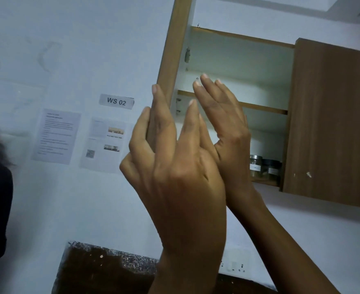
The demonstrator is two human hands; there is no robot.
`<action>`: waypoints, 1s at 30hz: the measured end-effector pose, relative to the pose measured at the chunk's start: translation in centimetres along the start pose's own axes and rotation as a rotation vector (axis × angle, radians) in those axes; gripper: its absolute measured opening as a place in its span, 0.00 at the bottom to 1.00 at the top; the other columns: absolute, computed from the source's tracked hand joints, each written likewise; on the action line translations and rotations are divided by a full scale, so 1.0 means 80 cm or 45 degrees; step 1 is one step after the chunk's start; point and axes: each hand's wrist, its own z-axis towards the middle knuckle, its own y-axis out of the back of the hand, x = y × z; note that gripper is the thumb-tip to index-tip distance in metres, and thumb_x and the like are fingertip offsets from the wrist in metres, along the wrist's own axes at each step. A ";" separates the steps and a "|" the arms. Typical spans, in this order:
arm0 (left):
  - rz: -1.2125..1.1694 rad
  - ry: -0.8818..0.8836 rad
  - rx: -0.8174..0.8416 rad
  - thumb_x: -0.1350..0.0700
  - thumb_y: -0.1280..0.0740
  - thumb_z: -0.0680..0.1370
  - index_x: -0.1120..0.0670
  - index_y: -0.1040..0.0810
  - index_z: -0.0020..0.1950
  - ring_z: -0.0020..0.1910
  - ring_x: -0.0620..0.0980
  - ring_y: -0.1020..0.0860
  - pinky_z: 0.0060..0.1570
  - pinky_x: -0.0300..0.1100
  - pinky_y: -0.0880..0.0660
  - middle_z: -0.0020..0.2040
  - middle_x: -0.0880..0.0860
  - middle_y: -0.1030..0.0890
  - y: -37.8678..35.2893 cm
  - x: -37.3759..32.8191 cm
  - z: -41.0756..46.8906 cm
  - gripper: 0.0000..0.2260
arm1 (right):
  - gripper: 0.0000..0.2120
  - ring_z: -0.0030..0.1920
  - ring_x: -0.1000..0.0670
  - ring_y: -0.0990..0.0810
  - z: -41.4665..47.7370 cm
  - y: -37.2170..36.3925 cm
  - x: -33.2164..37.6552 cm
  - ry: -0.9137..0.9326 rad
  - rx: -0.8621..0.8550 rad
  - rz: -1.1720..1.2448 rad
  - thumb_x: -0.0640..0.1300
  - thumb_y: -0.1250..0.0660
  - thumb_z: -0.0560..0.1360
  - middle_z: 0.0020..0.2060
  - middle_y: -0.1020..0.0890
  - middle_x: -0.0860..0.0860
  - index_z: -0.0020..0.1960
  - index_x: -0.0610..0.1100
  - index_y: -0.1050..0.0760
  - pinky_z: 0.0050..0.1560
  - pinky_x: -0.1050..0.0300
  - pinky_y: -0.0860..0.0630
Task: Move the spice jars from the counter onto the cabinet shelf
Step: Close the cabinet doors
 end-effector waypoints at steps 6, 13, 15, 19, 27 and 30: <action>-0.226 -0.065 0.035 0.66 0.34 0.74 0.51 0.22 0.61 0.64 0.51 0.27 0.58 0.39 0.35 0.69 0.54 0.29 -0.010 -0.023 -0.023 0.18 | 0.19 0.71 0.48 0.35 -0.009 0.029 -0.019 -0.065 -0.001 0.057 0.47 0.41 0.77 0.66 0.26 0.49 0.67 0.43 0.30 0.66 0.40 0.35; -0.604 -0.116 0.021 0.65 0.31 0.74 0.58 0.24 0.62 0.62 0.44 0.26 0.53 0.43 0.24 0.64 0.55 0.24 -0.045 -0.034 -0.054 0.16 | 0.18 0.70 0.51 0.35 -0.023 0.078 -0.050 -0.172 -0.047 0.065 0.49 0.46 0.78 0.59 0.30 0.67 0.66 0.48 0.32 0.68 0.57 0.35; -0.632 -0.142 0.042 0.65 0.31 0.75 0.59 0.27 0.64 0.63 0.42 0.27 0.57 0.37 0.28 0.63 0.55 0.24 -0.060 -0.035 -0.065 0.18 | 0.18 0.69 0.51 0.35 -0.027 0.092 -0.061 -0.185 -0.045 0.026 0.49 0.47 0.78 0.59 0.29 0.66 0.65 0.47 0.30 0.68 0.62 0.37; -0.742 -0.159 0.112 0.63 0.33 0.76 0.60 0.29 0.65 0.65 0.46 0.28 0.61 0.39 0.29 0.64 0.56 0.25 -0.093 -0.042 -0.089 0.18 | 0.17 0.69 0.52 0.35 -0.038 0.119 -0.083 -0.223 -0.033 -0.010 0.51 0.45 0.77 0.58 0.28 0.68 0.64 0.51 0.31 0.68 0.61 0.36; -0.771 -0.123 0.388 0.53 0.41 0.79 0.51 0.37 0.71 0.75 0.53 0.41 0.72 0.49 0.42 0.72 0.52 0.34 -0.158 -0.062 -0.140 0.20 | 0.13 0.66 0.54 0.30 -0.063 0.161 -0.136 -0.389 -0.034 -0.039 0.55 0.43 0.74 0.55 0.29 0.72 0.58 0.64 0.33 0.66 0.54 0.30; -0.711 -0.167 0.407 0.52 0.42 0.79 0.54 0.36 0.71 0.74 0.54 0.41 0.72 0.48 0.42 0.72 0.53 0.34 -0.182 -0.071 -0.159 0.20 | 0.13 0.65 0.55 0.29 -0.074 0.171 -0.159 -0.468 -0.056 -0.079 0.56 0.43 0.73 0.55 0.30 0.71 0.57 0.65 0.34 0.64 0.58 0.29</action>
